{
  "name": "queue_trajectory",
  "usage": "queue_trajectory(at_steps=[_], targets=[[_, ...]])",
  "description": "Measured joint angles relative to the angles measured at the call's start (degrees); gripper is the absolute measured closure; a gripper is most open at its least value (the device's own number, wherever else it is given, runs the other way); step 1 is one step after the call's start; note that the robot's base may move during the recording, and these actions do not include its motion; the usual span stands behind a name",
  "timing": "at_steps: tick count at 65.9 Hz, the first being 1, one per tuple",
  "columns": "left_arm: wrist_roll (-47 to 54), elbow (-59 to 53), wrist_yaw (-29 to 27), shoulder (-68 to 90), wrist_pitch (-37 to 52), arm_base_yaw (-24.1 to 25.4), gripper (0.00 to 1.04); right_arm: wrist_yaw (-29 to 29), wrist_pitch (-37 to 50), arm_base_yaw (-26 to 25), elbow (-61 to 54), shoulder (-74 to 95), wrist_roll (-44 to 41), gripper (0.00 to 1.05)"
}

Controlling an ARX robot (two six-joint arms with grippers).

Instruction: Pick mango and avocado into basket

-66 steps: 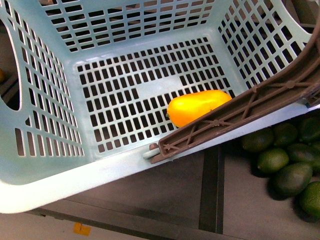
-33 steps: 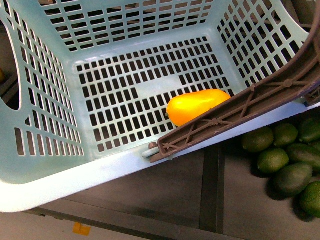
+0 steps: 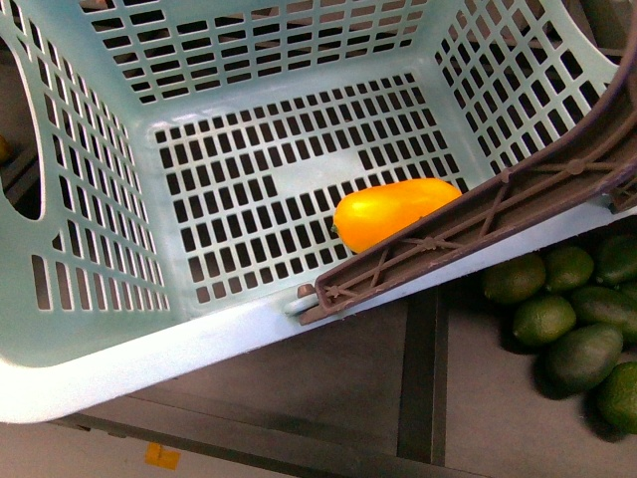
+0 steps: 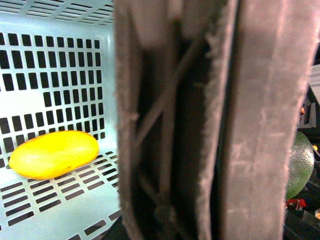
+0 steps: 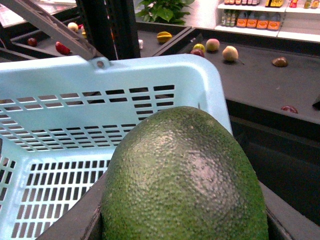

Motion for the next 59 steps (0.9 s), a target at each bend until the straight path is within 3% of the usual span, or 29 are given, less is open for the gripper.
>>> queue_trajectory(at_steps=[18,24,36,54,59], targets=[[0.0,0.0,0.04,0.0,0.0,-0.02,0.91,6.62,2.93,4.61,3.17,7.85,1.07,0.51],[0.0,0.0,-0.04,0.0,0.0,0.0,0.91,7.5,2.93,5.73,3.8,9.03,1.77,0.32],[0.07,0.0,0.28,0.0,0.0,-0.02,0.91,8.44,1.88,6.21,4.35,8.59,3.06,0.07],[0.04,-0.02,-0.31,0.04,0.0,0.0,0.91,14.51,-5.35,4.39,3.61,0.63,6.08,0.09],[-0.07,-0.02,-0.28,0.04,0.0,0.04,0.91,21.88,2.05,4.07,0.52,-1.44,4.2,0.19]])
